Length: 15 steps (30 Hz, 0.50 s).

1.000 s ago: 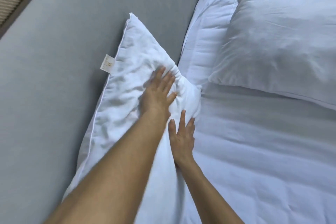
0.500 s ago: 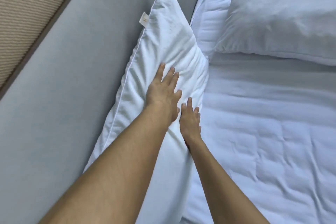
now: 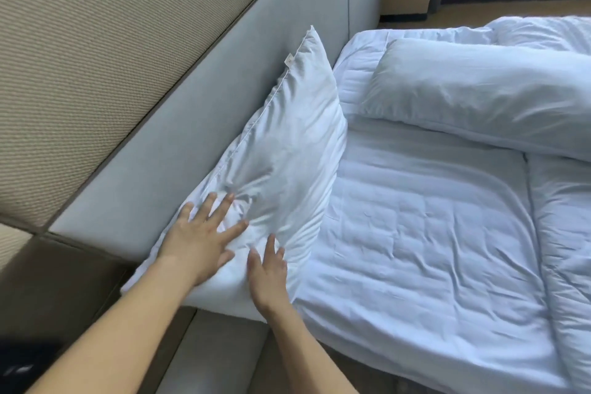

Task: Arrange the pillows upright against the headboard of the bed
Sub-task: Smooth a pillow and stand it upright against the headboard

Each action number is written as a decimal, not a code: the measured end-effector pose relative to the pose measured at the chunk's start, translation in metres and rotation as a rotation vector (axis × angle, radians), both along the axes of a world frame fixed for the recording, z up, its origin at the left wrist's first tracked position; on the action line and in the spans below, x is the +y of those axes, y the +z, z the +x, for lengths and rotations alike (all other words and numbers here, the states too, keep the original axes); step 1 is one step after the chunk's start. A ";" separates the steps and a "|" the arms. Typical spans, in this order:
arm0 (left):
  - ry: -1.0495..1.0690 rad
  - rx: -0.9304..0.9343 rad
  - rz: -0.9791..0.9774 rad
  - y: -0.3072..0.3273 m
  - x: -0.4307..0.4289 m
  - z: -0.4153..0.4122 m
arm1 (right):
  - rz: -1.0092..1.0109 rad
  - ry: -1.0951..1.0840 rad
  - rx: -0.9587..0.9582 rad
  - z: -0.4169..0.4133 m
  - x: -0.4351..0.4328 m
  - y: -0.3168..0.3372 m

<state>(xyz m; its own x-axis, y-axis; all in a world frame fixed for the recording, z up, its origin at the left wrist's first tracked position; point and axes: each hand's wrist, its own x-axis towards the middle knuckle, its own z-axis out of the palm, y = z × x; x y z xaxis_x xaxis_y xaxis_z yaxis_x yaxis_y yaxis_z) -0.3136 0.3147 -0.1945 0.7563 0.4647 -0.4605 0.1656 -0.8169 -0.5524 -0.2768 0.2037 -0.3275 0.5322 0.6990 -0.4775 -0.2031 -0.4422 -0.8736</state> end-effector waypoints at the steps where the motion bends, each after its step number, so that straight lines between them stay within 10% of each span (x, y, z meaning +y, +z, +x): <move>1: 0.030 0.010 0.005 0.003 -0.006 -0.018 | 0.021 0.035 0.013 -0.009 -0.011 0.008; 15: 0.218 0.095 -0.043 0.060 -0.184 -0.076 | -0.410 0.092 -0.196 0.021 -0.316 0.091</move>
